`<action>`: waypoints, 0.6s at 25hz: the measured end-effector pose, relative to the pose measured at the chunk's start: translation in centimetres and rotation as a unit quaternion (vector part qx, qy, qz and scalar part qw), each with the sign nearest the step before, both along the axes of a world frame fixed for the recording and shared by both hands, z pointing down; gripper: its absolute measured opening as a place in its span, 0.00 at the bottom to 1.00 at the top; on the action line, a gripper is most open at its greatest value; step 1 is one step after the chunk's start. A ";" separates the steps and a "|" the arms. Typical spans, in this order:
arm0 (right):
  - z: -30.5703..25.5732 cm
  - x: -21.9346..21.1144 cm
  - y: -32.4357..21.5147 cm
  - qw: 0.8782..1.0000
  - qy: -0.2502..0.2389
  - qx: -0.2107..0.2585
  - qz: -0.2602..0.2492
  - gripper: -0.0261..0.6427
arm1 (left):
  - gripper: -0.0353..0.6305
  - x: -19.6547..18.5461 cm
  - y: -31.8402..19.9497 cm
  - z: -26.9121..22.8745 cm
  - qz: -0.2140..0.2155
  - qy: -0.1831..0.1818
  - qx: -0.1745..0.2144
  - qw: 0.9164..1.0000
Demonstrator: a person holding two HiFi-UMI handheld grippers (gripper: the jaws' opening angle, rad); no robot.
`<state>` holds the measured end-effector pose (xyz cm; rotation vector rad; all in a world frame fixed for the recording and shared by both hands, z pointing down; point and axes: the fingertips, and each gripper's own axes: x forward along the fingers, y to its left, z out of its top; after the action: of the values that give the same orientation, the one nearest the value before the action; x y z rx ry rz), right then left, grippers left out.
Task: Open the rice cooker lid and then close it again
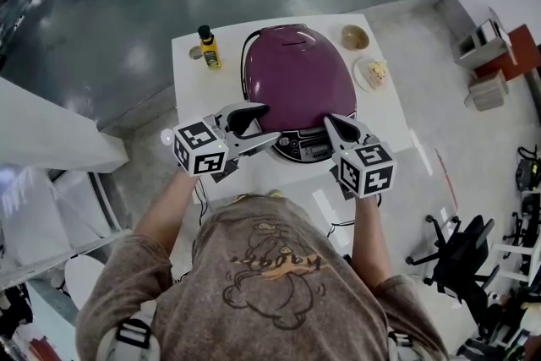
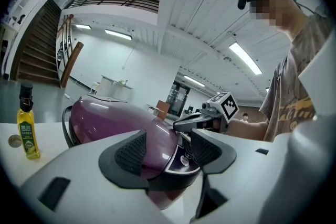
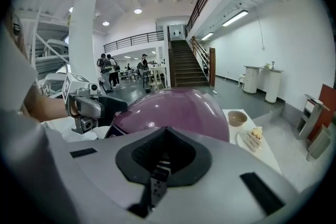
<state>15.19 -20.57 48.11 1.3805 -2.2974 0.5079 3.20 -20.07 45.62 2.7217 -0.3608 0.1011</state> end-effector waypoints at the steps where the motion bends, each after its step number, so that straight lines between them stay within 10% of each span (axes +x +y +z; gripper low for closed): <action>1: 0.1 0.0 0.0 1.000 -0.002 -0.004 -0.001 0.04 | 0.47 0.0 0.0 0.0 0.000 0.000 0.000 1.000; 15: 0.5 -0.1 -0.1 1.000 0.002 -0.029 0.003 0.04 | 0.47 0.0 -0.2 0.3 -0.009 0.001 -0.005 1.000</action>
<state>15.11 -20.66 48.58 1.3606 -2.2575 0.5674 3.19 -20.23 45.91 2.7081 -0.3825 0.0945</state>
